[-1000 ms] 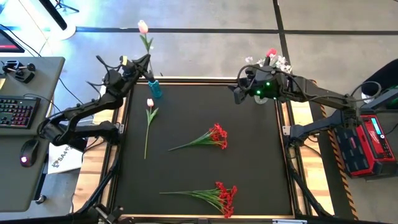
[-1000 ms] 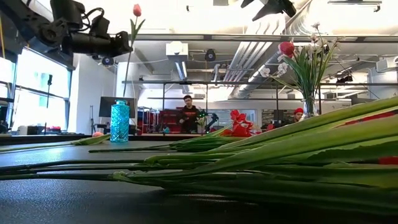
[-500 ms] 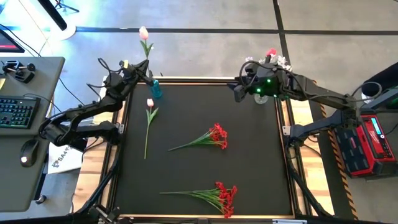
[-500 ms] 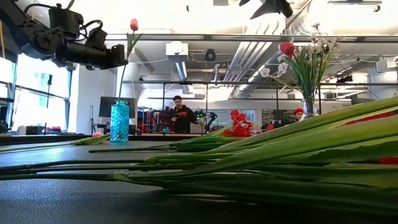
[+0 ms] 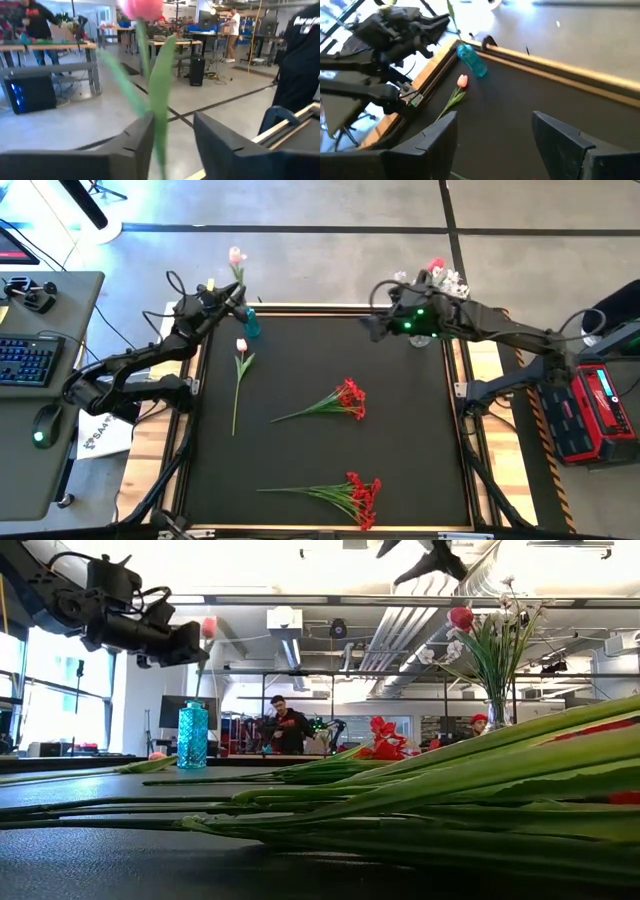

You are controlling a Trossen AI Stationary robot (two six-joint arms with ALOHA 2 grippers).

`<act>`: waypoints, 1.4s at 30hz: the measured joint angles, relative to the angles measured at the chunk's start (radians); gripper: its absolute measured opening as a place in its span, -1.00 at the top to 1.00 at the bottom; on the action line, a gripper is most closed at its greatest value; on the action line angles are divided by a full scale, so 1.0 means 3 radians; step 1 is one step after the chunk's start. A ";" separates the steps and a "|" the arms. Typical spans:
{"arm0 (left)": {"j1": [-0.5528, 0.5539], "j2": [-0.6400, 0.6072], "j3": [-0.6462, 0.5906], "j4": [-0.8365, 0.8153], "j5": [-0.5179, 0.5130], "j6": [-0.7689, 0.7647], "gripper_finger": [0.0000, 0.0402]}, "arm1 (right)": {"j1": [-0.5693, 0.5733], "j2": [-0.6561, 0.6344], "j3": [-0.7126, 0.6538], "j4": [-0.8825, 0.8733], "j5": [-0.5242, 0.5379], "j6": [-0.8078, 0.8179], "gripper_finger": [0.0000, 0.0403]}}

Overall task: Sort flowers into vase by color
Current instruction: Put the top red flowers into the blue vase

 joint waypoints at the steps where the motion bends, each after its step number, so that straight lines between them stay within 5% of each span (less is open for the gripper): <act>1: -0.0004 -0.0022 0.0000 -0.0003 -0.0001 -0.0055 0.28 | 0.0018 0.0046 0.0000 0.0015 0.0003 0.0103 -0.18; 6: -0.0005 -0.0327 0.0008 -0.0125 0.0078 -0.0063 0.09 | 0.0101 0.0298 0.0000 0.0017 -0.0225 0.0358 -0.18; 13: -0.0126 -0.0931 0.0378 -0.1696 0.0102 0.0278 0.05 | 0.0208 0.0448 0.0000 0.0045 -0.0415 0.0552 -0.18; 21: -0.0510 -0.1219 0.0801 -0.2689 0.0479 0.0477 0.05 | 0.0327 0.0315 0.0000 0.0026 -0.0441 0.0736 -0.18; 28: -0.1329 -0.0941 0.0818 -0.2823 0.0893 0.0193 0.05 | 0.0615 0.0284 0.0000 -0.0315 -0.0455 0.1029 -0.18; 42: -0.2916 0.0355 0.0816 -0.2247 0.0183 -0.0086 0.13 | 0.0820 0.0298 0.0000 -0.1377 -0.0198 0.1074 -0.18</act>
